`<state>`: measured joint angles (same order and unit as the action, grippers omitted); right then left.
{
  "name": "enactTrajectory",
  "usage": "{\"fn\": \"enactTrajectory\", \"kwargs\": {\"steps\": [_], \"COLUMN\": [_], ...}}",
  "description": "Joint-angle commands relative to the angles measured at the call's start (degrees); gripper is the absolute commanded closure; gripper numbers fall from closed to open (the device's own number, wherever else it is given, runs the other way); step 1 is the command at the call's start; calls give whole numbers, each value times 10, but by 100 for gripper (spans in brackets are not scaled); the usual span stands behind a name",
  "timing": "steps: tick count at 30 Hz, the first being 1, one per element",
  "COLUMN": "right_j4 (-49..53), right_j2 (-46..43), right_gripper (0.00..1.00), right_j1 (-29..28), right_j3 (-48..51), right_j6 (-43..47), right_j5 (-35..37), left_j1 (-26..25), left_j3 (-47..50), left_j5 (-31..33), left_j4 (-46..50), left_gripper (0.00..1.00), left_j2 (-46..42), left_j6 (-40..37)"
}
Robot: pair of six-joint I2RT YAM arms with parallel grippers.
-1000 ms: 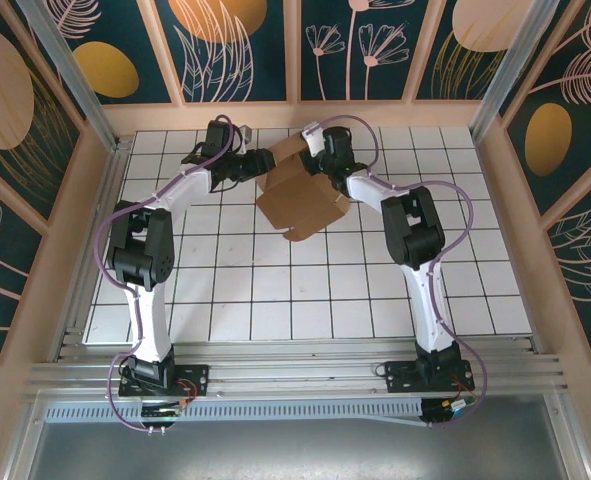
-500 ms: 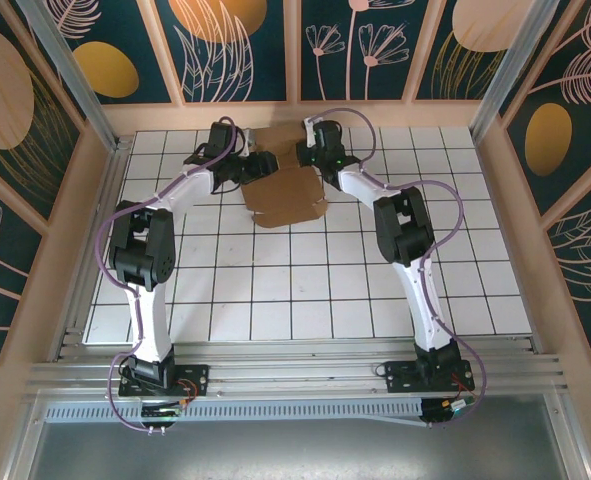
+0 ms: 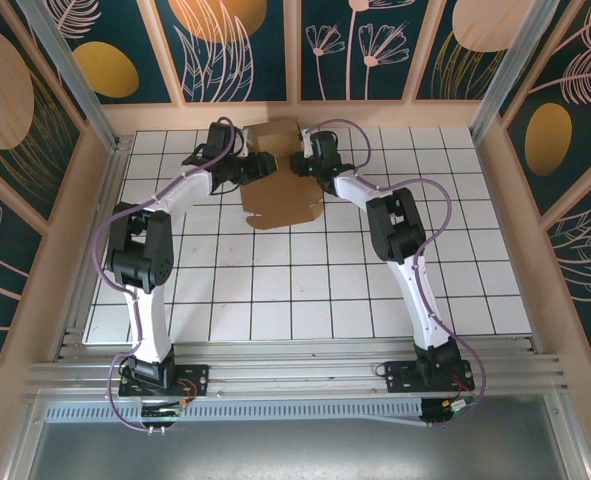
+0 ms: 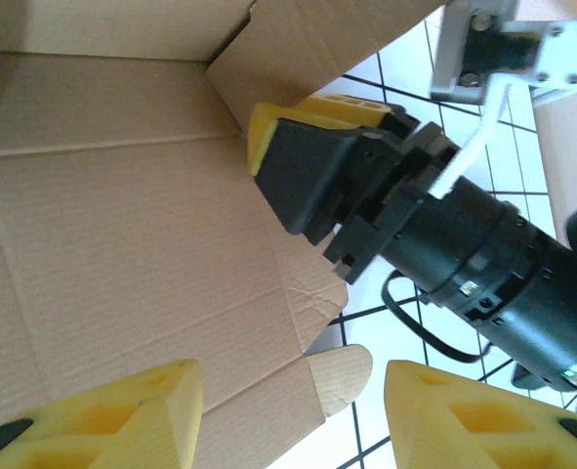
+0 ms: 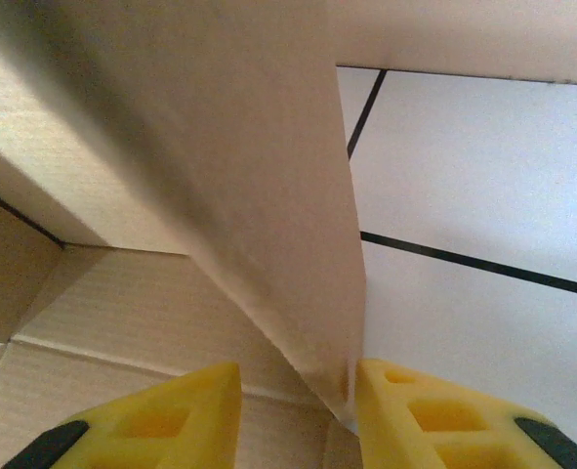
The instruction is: Fold the paper box
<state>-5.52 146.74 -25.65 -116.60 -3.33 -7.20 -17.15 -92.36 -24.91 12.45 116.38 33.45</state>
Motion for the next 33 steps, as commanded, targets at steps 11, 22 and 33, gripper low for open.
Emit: {"fn": "enactTrajectory", "kwargs": {"steps": [11, 22, 33], "right_j4": [-22, -128, -103], "right_j2": [44, 72, 35], "right_gripper": [43, 68, 97], "right_j1": [1, -2, -5], "right_j3": [-87, -101, -63], "right_j6": [-20, 20, 62], "right_j5": [30, -7, -14], "left_j1": [14, 21, 31], "left_j3": [1, 0, 2], "left_j5": [-1, -7, 8], "left_j4": [-1, -3, 1], "left_gripper": [49, 49, 49], "left_j2": [-29, -31, -39], "left_j6": [-2, -2, -3]}}
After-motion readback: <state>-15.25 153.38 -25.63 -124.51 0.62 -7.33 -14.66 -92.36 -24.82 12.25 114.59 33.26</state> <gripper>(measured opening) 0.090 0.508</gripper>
